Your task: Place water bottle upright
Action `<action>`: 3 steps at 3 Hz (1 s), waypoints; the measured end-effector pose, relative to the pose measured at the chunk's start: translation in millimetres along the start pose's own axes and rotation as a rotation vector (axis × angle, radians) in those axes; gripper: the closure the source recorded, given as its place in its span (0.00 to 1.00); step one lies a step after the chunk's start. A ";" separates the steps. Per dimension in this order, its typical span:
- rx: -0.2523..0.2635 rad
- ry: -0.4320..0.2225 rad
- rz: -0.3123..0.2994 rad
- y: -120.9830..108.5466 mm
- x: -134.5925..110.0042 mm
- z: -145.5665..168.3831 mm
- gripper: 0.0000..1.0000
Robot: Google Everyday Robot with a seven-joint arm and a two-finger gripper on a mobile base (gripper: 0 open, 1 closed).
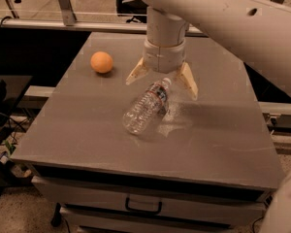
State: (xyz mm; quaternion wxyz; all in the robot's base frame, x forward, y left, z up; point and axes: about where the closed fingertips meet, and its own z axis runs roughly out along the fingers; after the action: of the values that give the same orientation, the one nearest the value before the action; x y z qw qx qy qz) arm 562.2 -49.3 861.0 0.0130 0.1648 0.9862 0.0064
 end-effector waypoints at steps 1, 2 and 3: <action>0.007 0.031 0.006 9.2 -1.2 11.7 0.16; 0.029 0.043 -0.003 17.8 -4.6 17.8 0.46; 0.060 0.001 -0.045 26.9 -10.5 2.7 0.86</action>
Offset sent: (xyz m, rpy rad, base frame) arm 0.0053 0.0142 -0.0222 -0.0453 0.1104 -0.0030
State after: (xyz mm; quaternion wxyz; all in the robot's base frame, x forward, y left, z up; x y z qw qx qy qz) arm 580.9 -27.3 859.0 0.0079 0.1429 0.9894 -0.0235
